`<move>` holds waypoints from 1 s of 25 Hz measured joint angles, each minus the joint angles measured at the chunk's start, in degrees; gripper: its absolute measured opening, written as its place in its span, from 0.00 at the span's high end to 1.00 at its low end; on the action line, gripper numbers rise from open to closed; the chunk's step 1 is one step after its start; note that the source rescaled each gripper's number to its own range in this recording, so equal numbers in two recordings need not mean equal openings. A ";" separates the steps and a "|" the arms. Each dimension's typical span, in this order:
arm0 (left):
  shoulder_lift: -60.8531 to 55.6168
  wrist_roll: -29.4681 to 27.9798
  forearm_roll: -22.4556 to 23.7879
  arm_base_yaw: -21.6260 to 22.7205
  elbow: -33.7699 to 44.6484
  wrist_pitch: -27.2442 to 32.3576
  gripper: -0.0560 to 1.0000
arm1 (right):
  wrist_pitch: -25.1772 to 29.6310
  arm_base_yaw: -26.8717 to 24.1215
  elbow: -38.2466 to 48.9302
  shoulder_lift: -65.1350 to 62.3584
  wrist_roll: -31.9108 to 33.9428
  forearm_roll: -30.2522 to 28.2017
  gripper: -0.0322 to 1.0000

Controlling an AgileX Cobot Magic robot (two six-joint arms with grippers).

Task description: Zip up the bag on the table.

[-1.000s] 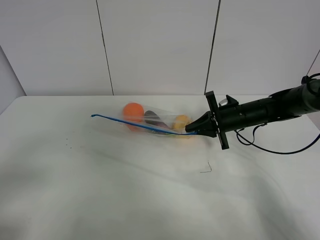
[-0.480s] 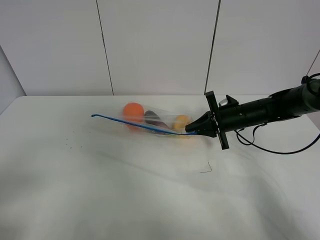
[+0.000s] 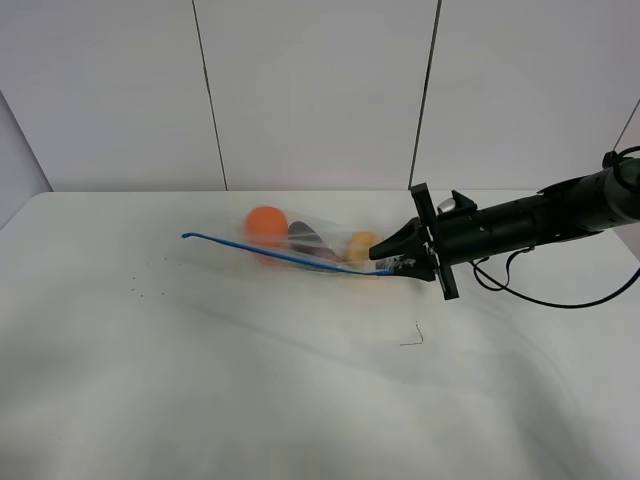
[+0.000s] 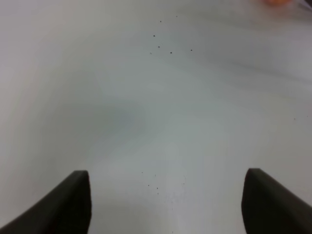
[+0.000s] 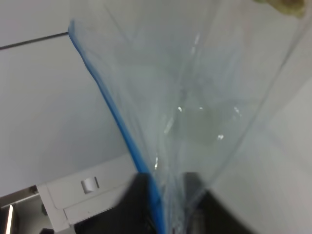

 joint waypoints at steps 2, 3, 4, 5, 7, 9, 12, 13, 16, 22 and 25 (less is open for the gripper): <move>0.00 0.00 0.00 0.00 0.00 0.00 0.03 | -0.03 0.00 0.00 0.00 0.46 -1.86 0.19; 0.00 0.00 0.00 0.00 0.00 0.00 0.03 | 0.02 0.00 -0.11 0.00 0.74 -3.28 0.12; 0.00 0.00 0.00 0.00 0.00 0.00 0.03 | 0.28 0.00 -0.53 0.00 1.08 -5.19 0.07; 0.00 -0.04 0.00 0.00 0.00 0.00 0.03 | 0.70 0.00 -1.22 0.00 1.74 -7.08 0.04; 0.00 -0.04 0.00 0.00 0.00 0.00 0.03 | 1.07 0.00 -4.10 0.00 4.10 -12.46 0.02; 0.00 -0.04 0.00 0.00 0.00 0.00 0.03 | 1.19 0.00 -8.03 0.00 8.11 -18.61 0.01; 0.00 -0.04 0.00 0.00 0.00 0.00 0.03 | 1.36 0.00 -15.99 0.00 15.24 -30.73 0.00; 0.00 -0.04 0.00 0.00 0.00 0.00 0.03 | 1.38 0.00 -18.29 0.00 17.96 -35.50 0.00; 0.00 -0.04 0.00 0.00 0.00 0.00 0.03 | 1.38 0.00 -25.64 0.00 25.42 -49.31 0.00; 0.00 -0.04 0.00 0.00 0.00 0.00 0.03 | 1.38 0.00 -33.83 -0.34 32.27 -67.66 0.00; 0.00 -0.04 0.00 0.00 0.00 0.00 0.03 | 1.47 0.00 -33.96 -1.13 33.29 -70.55 0.00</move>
